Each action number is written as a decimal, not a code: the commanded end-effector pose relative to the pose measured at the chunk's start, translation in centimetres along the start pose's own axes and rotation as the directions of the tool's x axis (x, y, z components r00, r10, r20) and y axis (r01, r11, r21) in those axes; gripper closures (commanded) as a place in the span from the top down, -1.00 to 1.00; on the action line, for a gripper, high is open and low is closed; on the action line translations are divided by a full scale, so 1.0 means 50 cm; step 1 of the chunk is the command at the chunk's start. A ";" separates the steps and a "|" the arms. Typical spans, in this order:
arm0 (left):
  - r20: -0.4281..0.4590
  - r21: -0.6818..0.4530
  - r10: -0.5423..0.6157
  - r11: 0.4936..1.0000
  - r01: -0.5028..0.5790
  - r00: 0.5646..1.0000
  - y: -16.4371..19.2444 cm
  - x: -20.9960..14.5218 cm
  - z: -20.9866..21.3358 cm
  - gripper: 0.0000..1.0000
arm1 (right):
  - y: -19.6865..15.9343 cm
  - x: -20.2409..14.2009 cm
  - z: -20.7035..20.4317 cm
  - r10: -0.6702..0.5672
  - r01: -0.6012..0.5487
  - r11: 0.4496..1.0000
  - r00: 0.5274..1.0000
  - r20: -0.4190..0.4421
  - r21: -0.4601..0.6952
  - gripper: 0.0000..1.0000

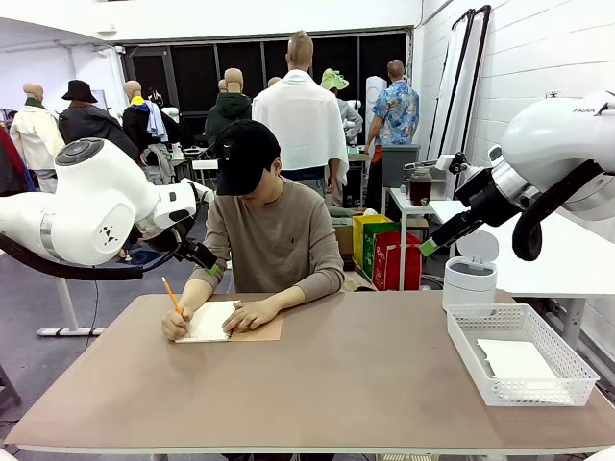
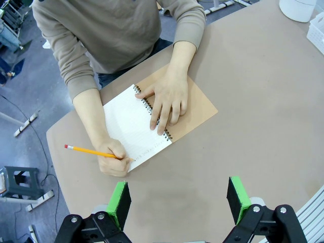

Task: Sort the paper based on its condition.
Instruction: If a person hands you a paper, place it in the Organizing basket , and if it's crumpled, put it in the Trash can.

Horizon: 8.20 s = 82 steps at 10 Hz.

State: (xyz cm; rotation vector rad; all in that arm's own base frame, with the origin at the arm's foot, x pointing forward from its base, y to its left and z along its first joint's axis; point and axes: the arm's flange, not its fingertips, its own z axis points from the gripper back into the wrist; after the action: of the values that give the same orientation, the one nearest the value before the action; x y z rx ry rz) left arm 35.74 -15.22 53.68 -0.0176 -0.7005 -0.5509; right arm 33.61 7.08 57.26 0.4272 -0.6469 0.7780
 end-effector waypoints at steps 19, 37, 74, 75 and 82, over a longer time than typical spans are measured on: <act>0.000 0.000 -0.003 1.000 0.003 1.000 0.001 0.000 0.000 1.00 | 0.001 0.002 -0.001 0.002 -0.002 1.000 1.000 0.000 -0.001 1.00; 0.000 0.000 -0.003 1.000 0.003 1.000 0.001 0.000 0.000 1.00 | 0.001 0.002 -0.001 0.002 -0.002 1.000 1.000 0.000 -0.001 1.00; 0.000 0.000 -0.003 1.000 0.003 1.000 0.001 0.000 0.000 1.00 | 0.001 0.002 -0.001 0.002 -0.002 1.000 1.000 0.000 -0.001 1.00; 0.000 0.000 -0.003 1.000 0.003 1.000 0.001 0.000 0.000 1.00 | 0.001 0.002 -0.001 0.002 -0.002 1.000 1.000 0.000 -0.001 1.00; 0.000 0.000 -0.003 1.000 0.003 1.000 0.001 0.000 0.000 1.00 | 0.001 0.002 -0.001 0.002 -0.002 1.000 1.000 0.000 -0.001 1.00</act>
State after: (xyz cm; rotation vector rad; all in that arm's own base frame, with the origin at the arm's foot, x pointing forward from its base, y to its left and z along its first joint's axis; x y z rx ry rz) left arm 35.74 -15.22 53.68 -0.0176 -0.7005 -0.5509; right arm 33.61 7.08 57.26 0.4272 -0.6469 0.7780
